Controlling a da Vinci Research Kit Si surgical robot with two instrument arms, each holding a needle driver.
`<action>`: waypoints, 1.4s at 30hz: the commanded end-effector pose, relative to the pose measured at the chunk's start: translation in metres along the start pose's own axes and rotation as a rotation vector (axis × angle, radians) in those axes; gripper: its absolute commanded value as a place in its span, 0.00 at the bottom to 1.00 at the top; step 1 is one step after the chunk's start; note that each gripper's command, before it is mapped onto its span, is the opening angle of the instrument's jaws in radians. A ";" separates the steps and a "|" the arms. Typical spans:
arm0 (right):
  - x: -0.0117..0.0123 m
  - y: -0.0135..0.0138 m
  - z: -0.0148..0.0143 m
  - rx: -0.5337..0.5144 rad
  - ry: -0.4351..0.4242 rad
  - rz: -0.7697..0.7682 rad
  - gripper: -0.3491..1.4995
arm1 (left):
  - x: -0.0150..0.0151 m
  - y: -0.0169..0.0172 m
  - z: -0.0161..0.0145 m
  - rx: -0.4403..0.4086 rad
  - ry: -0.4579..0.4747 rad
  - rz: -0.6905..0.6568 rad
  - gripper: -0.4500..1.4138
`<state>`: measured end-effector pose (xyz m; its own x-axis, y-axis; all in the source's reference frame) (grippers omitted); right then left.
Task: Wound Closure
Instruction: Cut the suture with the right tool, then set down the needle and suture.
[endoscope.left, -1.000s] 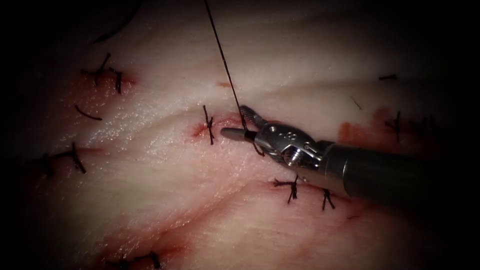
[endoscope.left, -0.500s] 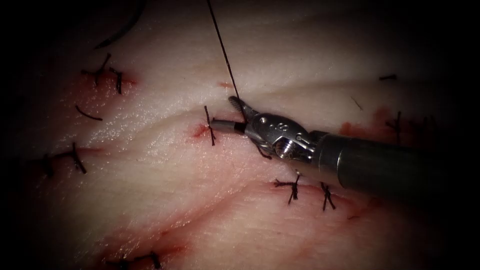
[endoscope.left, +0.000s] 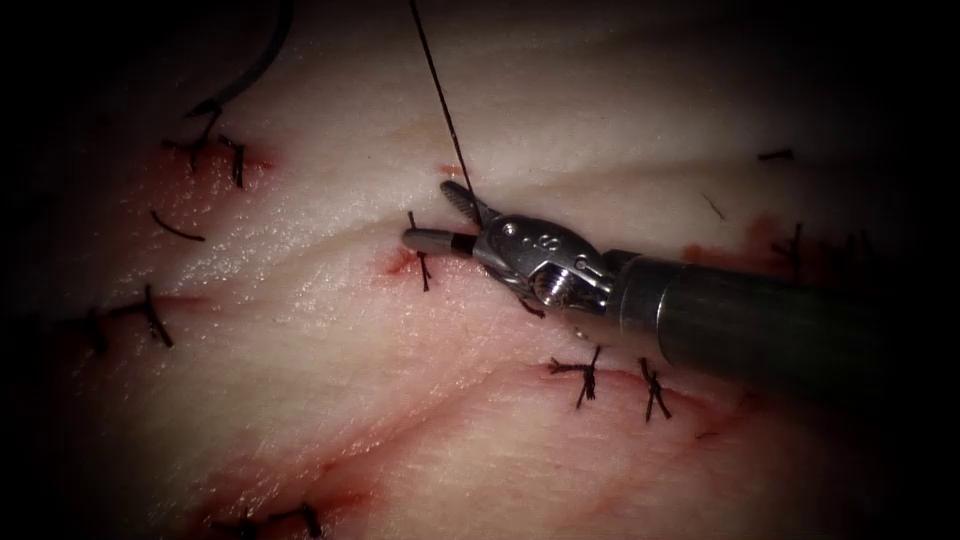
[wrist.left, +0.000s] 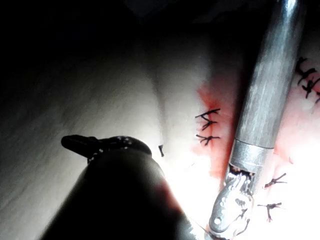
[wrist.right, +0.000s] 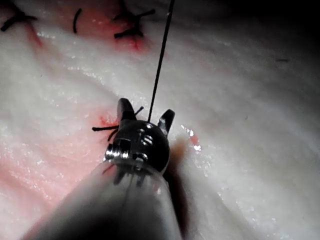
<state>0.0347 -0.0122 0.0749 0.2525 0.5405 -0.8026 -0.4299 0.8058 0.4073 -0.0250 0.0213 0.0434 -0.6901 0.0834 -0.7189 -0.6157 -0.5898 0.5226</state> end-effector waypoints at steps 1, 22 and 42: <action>0.0006 0.0002 0.0012 0.000 0.004 -0.009 0.86 | 0.0006 0.0000 0.0009 0.003 0.003 -0.001 0.00; 0.0018 0.0005 -0.0016 -0.025 0.009 0.046 0.08 | 0.0026 0.0008 -0.0012 0.006 0.007 0.002 0.00; -0.0033 0.0029 -0.0213 -0.116 0.048 0.001 0.99 | -0.0029 0.0030 0.0090 0.061 -0.028 0.087 0.00</action>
<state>0.0136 -0.0172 0.0691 0.2124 0.5284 -0.8220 -0.5304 0.7688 0.3572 -0.0278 0.0259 0.0519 -0.7530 0.0597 -0.6553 -0.5727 -0.5499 0.6080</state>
